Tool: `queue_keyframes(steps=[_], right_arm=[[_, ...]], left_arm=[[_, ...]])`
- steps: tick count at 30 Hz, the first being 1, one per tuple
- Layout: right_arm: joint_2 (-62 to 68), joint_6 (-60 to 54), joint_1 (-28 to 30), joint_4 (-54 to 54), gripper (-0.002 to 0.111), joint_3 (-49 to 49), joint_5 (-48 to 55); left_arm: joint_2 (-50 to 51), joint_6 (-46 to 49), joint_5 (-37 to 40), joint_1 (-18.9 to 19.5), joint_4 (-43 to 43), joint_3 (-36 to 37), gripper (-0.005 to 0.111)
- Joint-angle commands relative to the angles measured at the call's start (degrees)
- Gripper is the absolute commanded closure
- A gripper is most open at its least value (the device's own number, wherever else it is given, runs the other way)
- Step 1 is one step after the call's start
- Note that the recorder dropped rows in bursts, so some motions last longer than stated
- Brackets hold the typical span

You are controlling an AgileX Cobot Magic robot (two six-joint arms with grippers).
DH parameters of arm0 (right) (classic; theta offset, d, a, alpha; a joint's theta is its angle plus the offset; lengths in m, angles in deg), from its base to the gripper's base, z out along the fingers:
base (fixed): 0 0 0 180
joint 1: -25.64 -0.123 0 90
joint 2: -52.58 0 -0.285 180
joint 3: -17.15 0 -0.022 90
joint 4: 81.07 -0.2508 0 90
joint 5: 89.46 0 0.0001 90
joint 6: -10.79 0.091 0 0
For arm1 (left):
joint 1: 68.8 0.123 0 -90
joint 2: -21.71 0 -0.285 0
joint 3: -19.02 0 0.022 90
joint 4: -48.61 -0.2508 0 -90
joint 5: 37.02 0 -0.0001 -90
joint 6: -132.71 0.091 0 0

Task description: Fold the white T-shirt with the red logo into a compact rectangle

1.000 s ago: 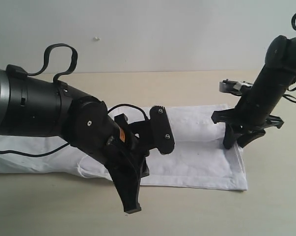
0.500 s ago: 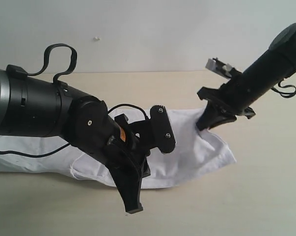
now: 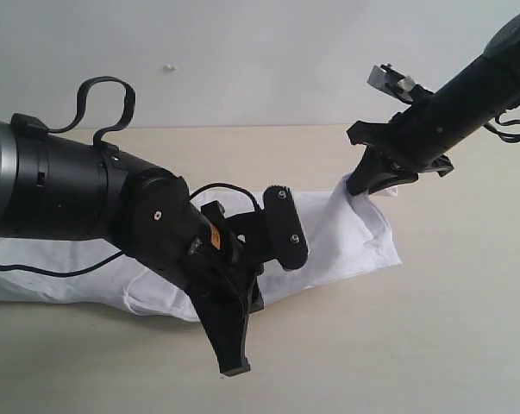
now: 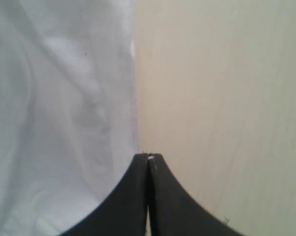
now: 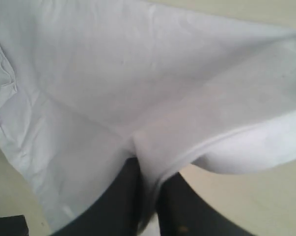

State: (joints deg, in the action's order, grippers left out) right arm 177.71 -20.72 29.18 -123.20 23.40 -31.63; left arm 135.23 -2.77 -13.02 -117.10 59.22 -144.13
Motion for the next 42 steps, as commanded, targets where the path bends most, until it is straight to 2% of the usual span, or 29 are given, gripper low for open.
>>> queue_keyframes(steps=[1, 8, 12, 15, 23, 31, 35, 37, 42], right_arm=[[-0.6, 1.0, 0.2, 1.5, 0.087, 1.4, -0.8], [-0.6, 14.2, 0.2, 20.4, 0.061, 1.5, -1.9], [-0.5, 20.7, 0.2, 30.2, 0.06, 1.5, 0.3], [-0.5, 24.2, 0.2, 33.3, 0.06, 1.3, 1.1], [4.0, 23.7, 2.0, 32.7, 0.06, -3.9, 0.9], [7.5, 9.5, 2.4, 14.0, 0.064, -5.2, 3.3], [7.6, 7.5, 2.4, 11.2, 0.065, -5.3, 6.8], [6.8, 7.5, 2.4, 11.5, 0.069, -5.3, 7.3], [2.1, 7.4, 2.4, 10.4, 0.091, -5.3, 9.5]], left_arm=[[-0.3, 0.0, 0.3, -0.2, 0.8, -0.3, 0.107], [-0.3, 0.0, 0.4, -0.2, 0.8, -0.3, 0.107], [-0.3, 0.0, 0.4, -0.2, 0.8, -0.3, 0.107], [-0.3, 0.0, 1.0, -0.2, 1.1, -0.3, 0.107], [-0.3, 0.0, 3.0, -0.2, 1.3, -0.3, 0.107], [-0.3, 0.2, 2.9, -0.2, 1.6, -0.3, 0.107], [-0.3, 0.2, 2.9, -0.2, 1.6, -0.3, 0.107], [-0.3, 0.2, 2.9, -0.2, 1.6, -0.3, 0.107], [-0.3, 0.2, 2.9, -0.2, 1.6, -0.3, 0.107]])
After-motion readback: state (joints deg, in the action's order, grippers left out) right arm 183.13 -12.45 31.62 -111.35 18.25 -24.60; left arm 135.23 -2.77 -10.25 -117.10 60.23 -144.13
